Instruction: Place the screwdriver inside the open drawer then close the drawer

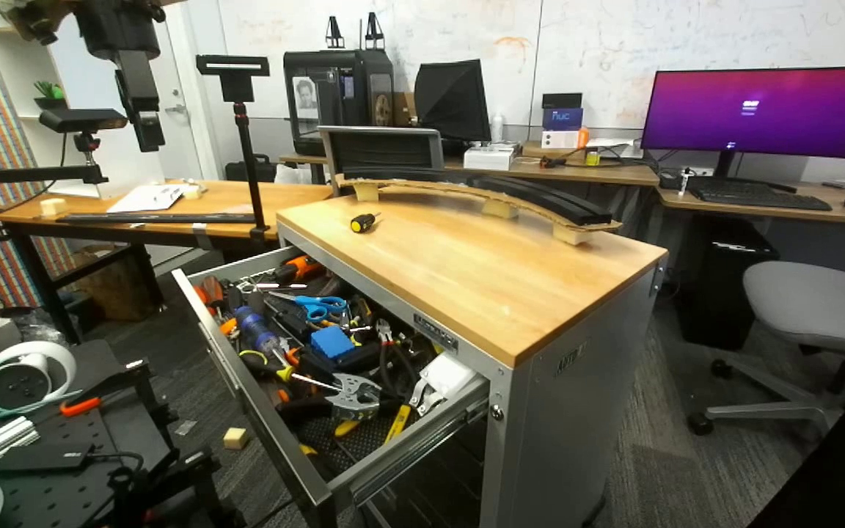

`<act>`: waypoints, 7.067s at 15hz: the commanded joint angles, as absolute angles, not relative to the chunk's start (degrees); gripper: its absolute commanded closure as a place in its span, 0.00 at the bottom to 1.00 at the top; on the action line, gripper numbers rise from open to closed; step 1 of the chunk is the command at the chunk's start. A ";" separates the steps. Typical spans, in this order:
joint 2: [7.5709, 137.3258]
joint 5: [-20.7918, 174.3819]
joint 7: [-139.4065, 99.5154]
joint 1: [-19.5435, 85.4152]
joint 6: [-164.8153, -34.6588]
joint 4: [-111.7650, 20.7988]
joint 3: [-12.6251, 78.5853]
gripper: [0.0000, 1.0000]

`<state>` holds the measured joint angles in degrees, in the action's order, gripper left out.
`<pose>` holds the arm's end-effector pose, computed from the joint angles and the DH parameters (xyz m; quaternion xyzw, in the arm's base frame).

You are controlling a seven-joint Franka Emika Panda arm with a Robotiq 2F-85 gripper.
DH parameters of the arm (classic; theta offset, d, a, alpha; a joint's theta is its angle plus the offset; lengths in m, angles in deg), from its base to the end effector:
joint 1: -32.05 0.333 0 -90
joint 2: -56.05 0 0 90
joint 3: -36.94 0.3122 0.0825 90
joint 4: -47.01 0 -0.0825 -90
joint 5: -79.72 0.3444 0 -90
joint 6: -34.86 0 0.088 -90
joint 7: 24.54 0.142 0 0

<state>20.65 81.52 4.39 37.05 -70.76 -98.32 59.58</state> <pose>0.2817 0.1529 0.4321 0.9921 -0.0560 -0.0064 0.1117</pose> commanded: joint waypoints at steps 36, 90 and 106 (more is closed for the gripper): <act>92.89 69.19 -12.41 43.91 -80.19 -39.75 42.78 0.42; 81.09 83.35 15.61 57.46 -93.64 -82.23 45.94 1.00; 90.36 32.07 46.32 67.29 -92.98 -66.67 37.39 1.00</act>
